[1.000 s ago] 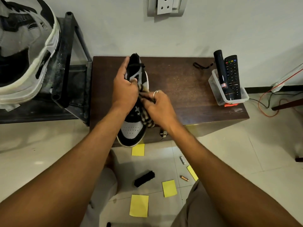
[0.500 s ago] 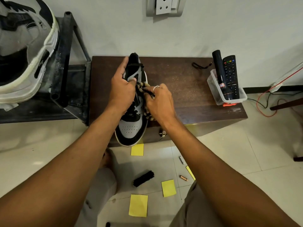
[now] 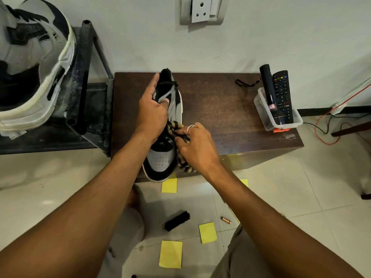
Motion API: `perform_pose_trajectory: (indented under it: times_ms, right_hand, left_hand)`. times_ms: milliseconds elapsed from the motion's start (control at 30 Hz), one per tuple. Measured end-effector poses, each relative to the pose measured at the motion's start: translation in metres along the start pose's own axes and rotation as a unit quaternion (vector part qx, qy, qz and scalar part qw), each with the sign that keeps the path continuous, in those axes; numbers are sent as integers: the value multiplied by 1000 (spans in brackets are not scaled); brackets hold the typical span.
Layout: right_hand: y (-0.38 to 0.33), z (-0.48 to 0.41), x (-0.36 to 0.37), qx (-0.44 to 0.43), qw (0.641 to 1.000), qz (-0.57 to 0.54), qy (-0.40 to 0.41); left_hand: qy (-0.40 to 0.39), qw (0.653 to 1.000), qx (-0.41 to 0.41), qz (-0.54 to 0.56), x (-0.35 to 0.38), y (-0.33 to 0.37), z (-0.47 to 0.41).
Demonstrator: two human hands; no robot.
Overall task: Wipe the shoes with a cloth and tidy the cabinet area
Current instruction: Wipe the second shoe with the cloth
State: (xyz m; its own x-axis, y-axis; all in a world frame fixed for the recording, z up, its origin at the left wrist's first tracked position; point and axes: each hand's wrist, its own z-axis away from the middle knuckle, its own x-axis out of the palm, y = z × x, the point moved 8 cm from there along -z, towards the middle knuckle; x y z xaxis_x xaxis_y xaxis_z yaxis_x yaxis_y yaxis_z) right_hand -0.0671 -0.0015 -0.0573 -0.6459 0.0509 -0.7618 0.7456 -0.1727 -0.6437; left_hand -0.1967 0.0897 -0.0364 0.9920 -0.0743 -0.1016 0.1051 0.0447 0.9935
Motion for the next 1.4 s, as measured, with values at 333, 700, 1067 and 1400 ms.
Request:
perform_pose_trajectory:
  times_ms: [333, 700, 1067, 1400]
  right_hand:
    - [-17, -37, -8, -7, 1000, 8, 2]
    - [-17, -16, -5, -39, 996, 78, -31]
    - [-15, -30, -12, 0, 996, 26, -86]
    - [-20, -13, -4, -21, 995, 84, 53]
  left_hand:
    - [8, 999, -16, 32, 0, 0, 0]
    - [-18, 998, -31, 52, 0, -9, -6]
    - [-25, 997, -30, 60, 2, -7, -6]
    - [-53, 996, -37, 59, 5, -4, -4]
